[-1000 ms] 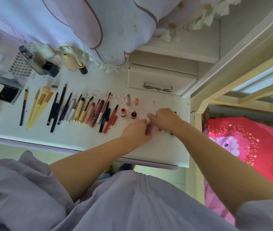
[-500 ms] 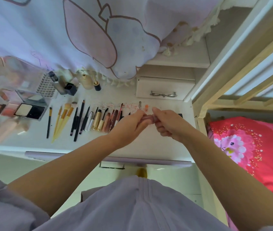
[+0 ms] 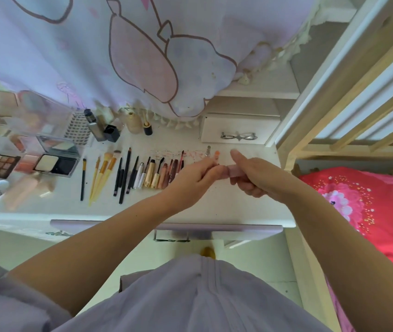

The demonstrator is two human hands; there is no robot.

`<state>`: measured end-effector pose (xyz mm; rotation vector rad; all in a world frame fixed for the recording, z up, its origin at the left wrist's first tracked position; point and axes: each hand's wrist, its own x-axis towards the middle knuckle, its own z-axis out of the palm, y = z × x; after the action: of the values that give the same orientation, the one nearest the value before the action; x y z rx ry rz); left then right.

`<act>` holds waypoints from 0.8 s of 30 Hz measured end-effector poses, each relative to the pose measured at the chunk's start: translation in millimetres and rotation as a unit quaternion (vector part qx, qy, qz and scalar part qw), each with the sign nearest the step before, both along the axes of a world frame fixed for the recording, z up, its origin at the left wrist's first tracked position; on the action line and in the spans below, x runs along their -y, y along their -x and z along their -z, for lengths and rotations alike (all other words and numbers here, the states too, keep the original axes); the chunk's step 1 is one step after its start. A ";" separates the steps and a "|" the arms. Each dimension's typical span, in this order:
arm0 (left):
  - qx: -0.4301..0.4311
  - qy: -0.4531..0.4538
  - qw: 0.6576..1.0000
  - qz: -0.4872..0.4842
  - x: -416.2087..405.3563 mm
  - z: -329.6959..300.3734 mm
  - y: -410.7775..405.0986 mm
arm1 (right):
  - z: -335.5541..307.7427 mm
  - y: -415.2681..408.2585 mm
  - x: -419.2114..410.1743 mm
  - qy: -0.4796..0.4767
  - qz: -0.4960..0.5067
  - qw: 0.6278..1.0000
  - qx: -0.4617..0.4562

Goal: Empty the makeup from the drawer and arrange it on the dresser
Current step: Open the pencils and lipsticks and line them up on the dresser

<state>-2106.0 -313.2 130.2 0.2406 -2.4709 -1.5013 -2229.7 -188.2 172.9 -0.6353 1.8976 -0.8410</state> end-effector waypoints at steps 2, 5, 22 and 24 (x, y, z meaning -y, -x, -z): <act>0.001 0.007 1.000 0.016 1.0 -1.5 -2.3 | 1.3 -0.5 -3.7 0.014 -0.013 0.999 0.031; 0.009 -0.031 0.999 0.025 5.3 -5.5 -6.5 | 4.9 -2.8 -8.8 0.067 -0.014 0.997 0.030; 0.070 -0.005 0.997 0.033 18.5 5.7 -7.1 | 14.3 -3.5 -14.6 -0.003 0.003 0.997 0.083; 0.087 -0.007 0.996 0.034 21.5 9.3 -8.1 | 16.4 -2.9 -15.0 0.024 -0.017 0.996 0.082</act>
<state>-2097.9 -334.7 120.9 0.3055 -2.6280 -1.5883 -2226.7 -173.1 156.5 -0.6088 1.7192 -0.8917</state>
